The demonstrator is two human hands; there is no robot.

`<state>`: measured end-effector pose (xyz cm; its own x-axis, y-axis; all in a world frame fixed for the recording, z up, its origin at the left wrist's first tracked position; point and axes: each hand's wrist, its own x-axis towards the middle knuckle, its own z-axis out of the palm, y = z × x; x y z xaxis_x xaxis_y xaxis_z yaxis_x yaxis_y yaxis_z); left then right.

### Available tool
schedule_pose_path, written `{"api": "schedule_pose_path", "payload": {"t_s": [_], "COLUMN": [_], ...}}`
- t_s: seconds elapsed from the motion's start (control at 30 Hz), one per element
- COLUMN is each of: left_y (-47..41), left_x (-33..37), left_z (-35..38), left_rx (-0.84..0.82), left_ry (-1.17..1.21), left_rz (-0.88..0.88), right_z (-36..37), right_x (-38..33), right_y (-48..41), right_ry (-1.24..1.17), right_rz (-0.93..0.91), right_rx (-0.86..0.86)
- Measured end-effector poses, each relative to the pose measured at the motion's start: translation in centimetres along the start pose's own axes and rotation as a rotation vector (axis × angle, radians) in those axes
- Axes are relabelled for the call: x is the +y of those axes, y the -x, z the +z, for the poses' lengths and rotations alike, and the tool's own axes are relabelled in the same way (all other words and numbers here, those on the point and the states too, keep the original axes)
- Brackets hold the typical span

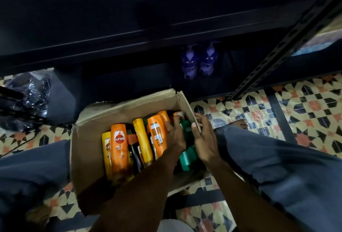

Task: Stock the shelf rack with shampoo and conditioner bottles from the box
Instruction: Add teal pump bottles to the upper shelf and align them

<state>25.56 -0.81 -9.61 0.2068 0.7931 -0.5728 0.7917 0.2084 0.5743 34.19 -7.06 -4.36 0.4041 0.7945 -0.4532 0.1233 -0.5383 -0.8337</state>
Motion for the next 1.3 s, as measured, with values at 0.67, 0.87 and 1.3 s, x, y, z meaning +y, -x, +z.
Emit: {"api": "schedule_pose_path", "payload": {"t_s": [0.67, 0.87, 1.3], "left_y": [6.0, 11.7, 32.3], "left_x": [-1.6, 2.1, 17.0], "left_z": [-7.1, -17.5, -49.5], "left_rx": [0.073, 0.182, 0.912], "left_ry": [0.369, 0.436, 0.468], "left_rz": [0.299, 0.643, 1.331], "right_z": [-1.8, -2.5, -3.8], "right_x": [-3.8, -13.4, -53.2], "right_y": [3.1, 5.9, 20.3], "right_ry": [0.204, 0.136, -0.134], "right_rz": [-0.268, -0.598, -1.570], "right_rx": [0.140, 0.196, 0.392]}}
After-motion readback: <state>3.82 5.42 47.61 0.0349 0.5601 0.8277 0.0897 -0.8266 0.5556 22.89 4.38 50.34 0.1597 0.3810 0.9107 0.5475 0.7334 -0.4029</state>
